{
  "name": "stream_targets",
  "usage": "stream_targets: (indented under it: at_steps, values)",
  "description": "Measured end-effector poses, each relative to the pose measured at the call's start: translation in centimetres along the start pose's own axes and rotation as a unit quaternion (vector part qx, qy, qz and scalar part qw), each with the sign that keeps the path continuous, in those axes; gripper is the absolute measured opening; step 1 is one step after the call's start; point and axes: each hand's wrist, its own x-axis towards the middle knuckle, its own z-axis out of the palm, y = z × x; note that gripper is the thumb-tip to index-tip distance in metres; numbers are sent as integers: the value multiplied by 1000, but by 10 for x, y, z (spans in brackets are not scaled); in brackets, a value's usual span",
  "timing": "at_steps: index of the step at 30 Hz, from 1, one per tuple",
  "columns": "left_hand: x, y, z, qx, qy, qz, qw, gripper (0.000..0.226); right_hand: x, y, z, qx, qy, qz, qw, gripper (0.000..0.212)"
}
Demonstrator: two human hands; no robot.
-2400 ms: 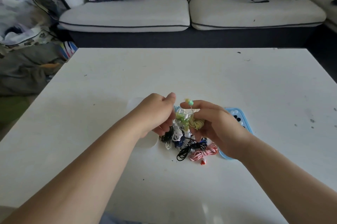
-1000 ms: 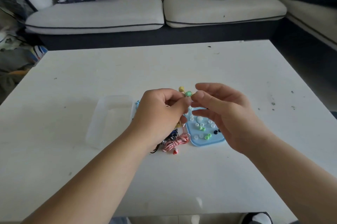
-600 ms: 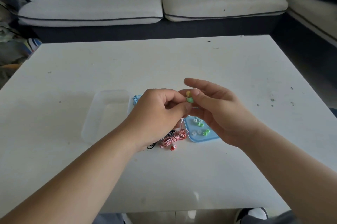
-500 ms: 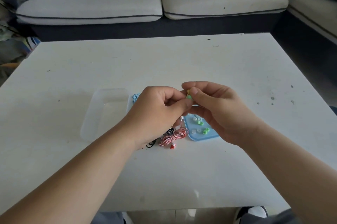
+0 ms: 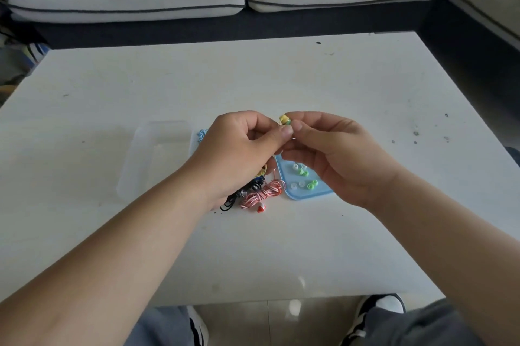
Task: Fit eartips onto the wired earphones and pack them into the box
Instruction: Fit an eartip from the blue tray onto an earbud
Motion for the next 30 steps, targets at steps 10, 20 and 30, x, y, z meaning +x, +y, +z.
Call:
stream_targets:
  at_steps: [10, 20, 30]
  values:
    - [4, -2, 3, 17, 41, 38, 998, 7, -2, -1, -8, -88, 37, -18, 995, 14]
    - [7, -6, 5, -51, 9, -26, 998, 5, -1, -2, -9, -46, 43, 0, 998, 18]
    - [5, -7, 15, -50, 18, 3, 999, 6, -7, -4, -11, -52, 24, 14, 998, 26]
